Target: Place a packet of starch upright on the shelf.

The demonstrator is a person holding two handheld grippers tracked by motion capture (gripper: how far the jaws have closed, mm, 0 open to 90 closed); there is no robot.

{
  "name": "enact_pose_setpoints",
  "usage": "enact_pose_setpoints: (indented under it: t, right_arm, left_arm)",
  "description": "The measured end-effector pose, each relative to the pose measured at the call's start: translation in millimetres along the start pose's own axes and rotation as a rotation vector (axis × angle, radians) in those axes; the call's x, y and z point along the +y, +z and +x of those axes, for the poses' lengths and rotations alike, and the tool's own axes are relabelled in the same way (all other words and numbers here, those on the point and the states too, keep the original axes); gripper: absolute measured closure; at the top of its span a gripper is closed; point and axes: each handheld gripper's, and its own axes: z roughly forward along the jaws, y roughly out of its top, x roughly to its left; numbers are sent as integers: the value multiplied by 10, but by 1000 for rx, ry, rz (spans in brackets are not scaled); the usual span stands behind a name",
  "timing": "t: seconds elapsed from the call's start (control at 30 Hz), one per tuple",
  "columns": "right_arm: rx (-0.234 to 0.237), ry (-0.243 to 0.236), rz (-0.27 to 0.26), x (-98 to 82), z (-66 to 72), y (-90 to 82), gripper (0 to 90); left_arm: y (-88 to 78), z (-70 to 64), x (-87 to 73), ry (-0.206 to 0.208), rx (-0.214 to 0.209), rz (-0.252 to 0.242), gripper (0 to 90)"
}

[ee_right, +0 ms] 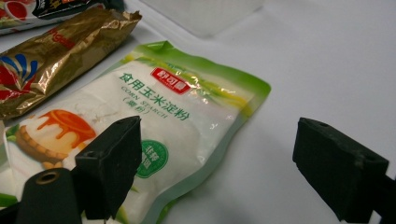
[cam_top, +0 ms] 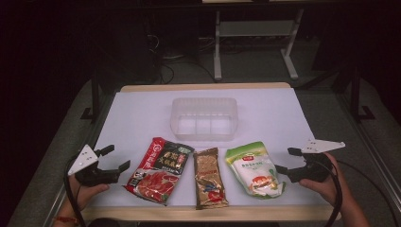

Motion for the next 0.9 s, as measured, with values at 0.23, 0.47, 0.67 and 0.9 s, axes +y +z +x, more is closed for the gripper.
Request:
enact_pose_setpoints:
  t: [0.23,0.47,0.67,0.9]
  right_arm:
    - [92,51,80,-22,-6,157,148]
    - [165,104,131,-27,-17,268,148]
    - [205,114,136,-4,20,282,150]
    - [248,111,117,75,56,283,206]
  left_arm:
    - [25,-109,-17,47,-18,51,146]
    - [41,-124,-50,42,-29,70,147]
    - [76,-177,-45,68,-36,91,149]
    - [75,-181,-51,67,-35,98,150]
